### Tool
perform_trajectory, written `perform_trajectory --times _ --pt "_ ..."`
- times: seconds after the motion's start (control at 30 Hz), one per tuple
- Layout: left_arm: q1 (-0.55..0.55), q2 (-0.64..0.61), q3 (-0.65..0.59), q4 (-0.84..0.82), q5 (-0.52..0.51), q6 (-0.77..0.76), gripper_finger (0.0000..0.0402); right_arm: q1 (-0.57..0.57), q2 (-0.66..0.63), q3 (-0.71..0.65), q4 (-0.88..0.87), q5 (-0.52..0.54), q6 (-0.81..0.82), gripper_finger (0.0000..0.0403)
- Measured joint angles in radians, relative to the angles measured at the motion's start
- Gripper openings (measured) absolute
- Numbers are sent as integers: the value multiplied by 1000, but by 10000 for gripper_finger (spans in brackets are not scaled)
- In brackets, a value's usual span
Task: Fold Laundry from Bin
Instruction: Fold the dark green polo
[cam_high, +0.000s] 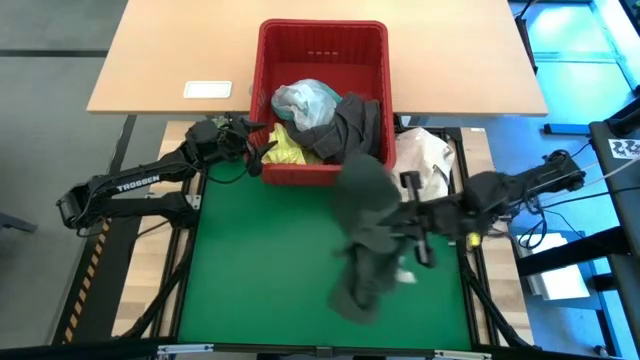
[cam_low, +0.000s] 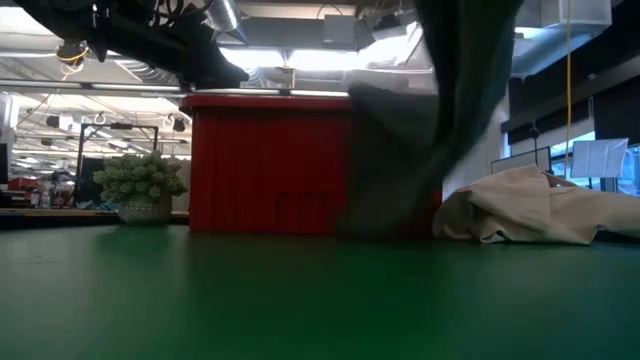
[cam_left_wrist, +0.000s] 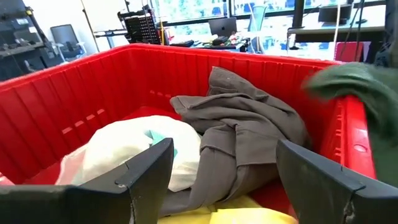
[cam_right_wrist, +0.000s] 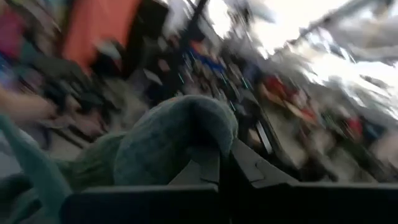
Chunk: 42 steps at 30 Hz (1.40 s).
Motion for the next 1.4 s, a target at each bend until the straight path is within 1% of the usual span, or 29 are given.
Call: perform_trajectory --times 0.17,0.23,0.33,0.43,0.53,0.67,0.73,0.9,1.17,1.27,1.4 --pt "0 0 0 0 1 -38 276 0 80 0 -47 100 1 1" --pt "0 0 0 0 1 -65 276 -1 118 0 -57 123 1 1" --pt "0 0 0 0 2 -81 276 -27 174 0 -58 122 14 1" --pt "0 0 0 0 3 -81 276 -75 229 0 -62 72 62 1" --pt "-10 0 0 0 3 -81 276 -136 274 0 -64 -17 112 1" --pt "-47 0 0 -5 4 -81 276 -217 320 0 -63 -134 183 1" --pt "-69 0 0 -17 4 -81 276 -247 339 0 -63 -162 203 1" --pt "-122 0 0 -44 4 -82 276 -289 380 0 -58 -170 223 1" --pt "-206 0 0 -45 -7 -82 276 -293 430 0 -28 -181 239 1" --pt "-230 0 0 -42 -8 -82 276 -293 437 -2 -14 -200 245 1" --pt "-251 0 0 -46 -29 -81 276 -301 436 -59 65 -196 245 1"
